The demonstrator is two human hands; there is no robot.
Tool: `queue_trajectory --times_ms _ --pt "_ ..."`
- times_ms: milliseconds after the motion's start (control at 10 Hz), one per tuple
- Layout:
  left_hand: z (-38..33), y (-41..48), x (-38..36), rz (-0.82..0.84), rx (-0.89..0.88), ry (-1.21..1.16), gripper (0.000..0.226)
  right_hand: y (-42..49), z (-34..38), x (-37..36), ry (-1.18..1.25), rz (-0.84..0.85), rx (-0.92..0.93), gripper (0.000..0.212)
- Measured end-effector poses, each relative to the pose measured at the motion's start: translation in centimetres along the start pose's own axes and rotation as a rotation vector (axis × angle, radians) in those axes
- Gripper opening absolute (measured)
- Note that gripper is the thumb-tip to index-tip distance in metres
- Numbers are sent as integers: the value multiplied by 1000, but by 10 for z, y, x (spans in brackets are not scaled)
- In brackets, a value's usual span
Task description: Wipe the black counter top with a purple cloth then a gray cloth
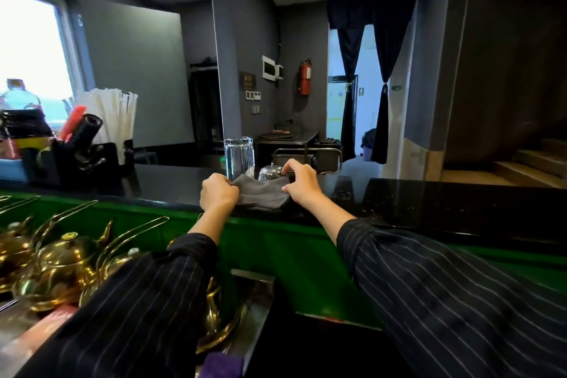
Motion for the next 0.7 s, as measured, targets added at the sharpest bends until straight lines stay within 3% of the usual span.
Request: queue_trajectory --times_ms 100,200,300,500,700 --pt "1 8 -9 3 -29 203 21 9 -3 -18 -121 27 21 17" --pt "-15 10 -13 -17 -237 423 30 13 -2 -21 -223 19 -20 12" --pt "-23 8 -28 154 -417 459 35 10 5 -20 -479 37 22 31" --pt "-14 -3 -37 436 -297 534 43 -4 -5 -26 -510 406 -94 57" --pt "-38 -32 -39 340 -435 507 44 -21 -14 2 -458 473 -127 61"
Point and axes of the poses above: each hand's wrist, its own y-axis towards the middle knuckle, its own x-axis out of the back of the hand, z = x × y, the point moved 4 cm from there along y, towards the middle knuckle, and after that the axes turned 7 degrees about -x, right-handed, at the moved point
